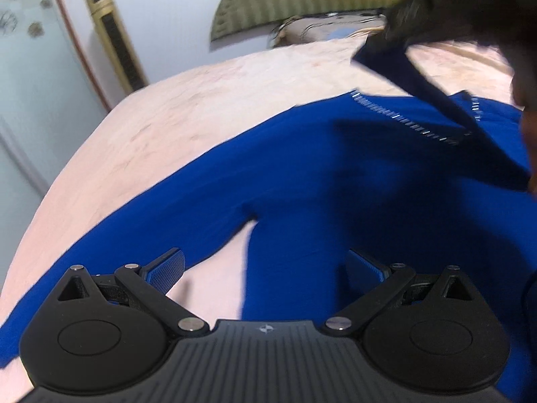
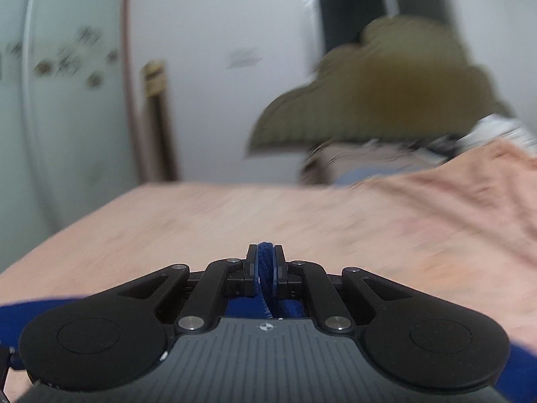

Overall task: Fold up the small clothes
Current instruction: 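Fold the held sleeve across the sweater body and open the right tool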

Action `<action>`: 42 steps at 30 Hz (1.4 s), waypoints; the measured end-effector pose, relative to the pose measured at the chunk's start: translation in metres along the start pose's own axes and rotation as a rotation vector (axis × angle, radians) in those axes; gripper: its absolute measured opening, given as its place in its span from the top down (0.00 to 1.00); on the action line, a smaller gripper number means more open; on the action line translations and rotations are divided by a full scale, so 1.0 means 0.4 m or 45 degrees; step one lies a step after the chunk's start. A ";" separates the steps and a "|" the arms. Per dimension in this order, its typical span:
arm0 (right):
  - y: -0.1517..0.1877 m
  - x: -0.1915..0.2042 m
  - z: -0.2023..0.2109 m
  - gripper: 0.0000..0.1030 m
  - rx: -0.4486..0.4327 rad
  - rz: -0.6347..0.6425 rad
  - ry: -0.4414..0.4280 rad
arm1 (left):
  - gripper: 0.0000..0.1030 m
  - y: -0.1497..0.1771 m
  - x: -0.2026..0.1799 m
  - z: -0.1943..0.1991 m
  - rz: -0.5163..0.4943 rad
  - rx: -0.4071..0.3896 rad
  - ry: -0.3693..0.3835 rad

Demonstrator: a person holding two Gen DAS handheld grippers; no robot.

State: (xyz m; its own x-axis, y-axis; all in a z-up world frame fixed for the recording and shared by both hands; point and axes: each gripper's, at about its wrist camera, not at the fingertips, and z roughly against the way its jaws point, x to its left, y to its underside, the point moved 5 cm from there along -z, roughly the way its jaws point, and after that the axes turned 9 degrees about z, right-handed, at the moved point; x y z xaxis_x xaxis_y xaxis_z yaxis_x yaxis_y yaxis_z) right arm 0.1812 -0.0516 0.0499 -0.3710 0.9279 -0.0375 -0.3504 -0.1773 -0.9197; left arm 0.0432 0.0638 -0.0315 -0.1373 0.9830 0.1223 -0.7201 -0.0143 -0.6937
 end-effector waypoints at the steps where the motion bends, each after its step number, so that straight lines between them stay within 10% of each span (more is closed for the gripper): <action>1: 0.011 0.031 -0.032 0.91 0.033 0.004 -0.040 | 0.00 0.002 0.012 -0.010 0.016 0.017 -0.007; 8: 0.088 0.151 -0.131 0.88 0.213 -0.062 -0.226 | 0.00 0.010 0.064 -0.046 0.099 0.086 0.019; 13: 0.116 0.127 -0.086 0.63 0.227 -0.309 -0.400 | 0.00 -0.001 0.071 -0.036 0.107 0.055 0.003; 26: 0.141 0.166 0.000 0.64 0.346 -0.327 -0.298 | 0.00 0.010 0.128 0.005 0.150 -0.006 -0.071; 42: 0.174 0.170 0.305 0.08 0.213 0.082 0.133 | 0.00 0.030 0.191 0.013 0.244 0.040 -0.200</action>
State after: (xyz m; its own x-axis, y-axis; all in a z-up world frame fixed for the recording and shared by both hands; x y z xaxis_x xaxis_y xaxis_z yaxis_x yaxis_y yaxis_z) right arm 0.0266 -0.0409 0.0308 -0.3090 0.9404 -0.1422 -0.4701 -0.2810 -0.8367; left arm 0.0205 0.1380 -0.0267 -0.3756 0.9213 0.1010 -0.6912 -0.2059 -0.6927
